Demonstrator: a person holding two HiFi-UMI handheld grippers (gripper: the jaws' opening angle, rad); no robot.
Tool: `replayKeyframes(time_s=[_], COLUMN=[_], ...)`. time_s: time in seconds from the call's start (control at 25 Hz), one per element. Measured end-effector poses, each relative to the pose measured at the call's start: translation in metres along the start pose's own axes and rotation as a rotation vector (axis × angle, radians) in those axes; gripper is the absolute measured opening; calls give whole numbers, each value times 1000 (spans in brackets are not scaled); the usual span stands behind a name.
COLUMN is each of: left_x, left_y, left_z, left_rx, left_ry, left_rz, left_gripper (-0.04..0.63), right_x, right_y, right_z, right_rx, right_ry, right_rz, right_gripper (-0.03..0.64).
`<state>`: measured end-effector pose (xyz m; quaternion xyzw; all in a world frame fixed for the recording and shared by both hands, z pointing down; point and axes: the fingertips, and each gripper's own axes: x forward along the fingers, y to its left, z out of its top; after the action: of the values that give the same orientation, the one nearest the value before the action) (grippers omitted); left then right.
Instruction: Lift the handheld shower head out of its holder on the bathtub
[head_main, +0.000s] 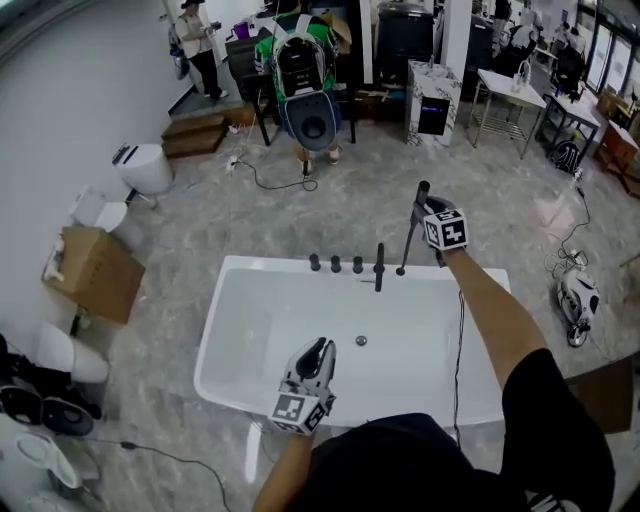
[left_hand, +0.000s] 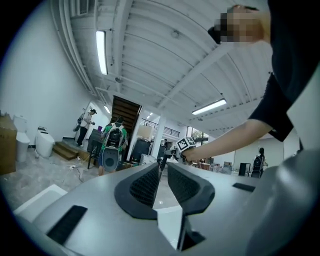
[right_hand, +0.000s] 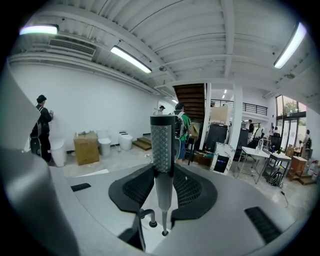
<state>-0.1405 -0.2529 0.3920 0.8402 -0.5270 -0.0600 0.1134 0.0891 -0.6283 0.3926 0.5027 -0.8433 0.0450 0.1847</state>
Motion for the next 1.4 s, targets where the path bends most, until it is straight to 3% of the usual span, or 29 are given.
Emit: replayKeyframes(time_s=[0.36, 0.68, 0.88, 1.4], left_x=[27, 39, 42, 36], left_y=[-22, -42, -37, -32], left_z=[21, 24, 16, 9], left_rx=[49, 47, 38, 27], left_ry=[2, -6, 8, 24], left_rz=[-61, -88, -84, -8], left_gripper=[40, 40, 40, 40], right_x=[-5, -5, 3, 21], right_y=[-7, -11, -3, -4], right_z=[7, -15, -19, -36], right_rx=[32, 17, -54, -34], right_ry=[-26, 15, 32, 53], right_rz=[-29, -28, 8, 50], right_gripper=[110, 109, 109, 109])
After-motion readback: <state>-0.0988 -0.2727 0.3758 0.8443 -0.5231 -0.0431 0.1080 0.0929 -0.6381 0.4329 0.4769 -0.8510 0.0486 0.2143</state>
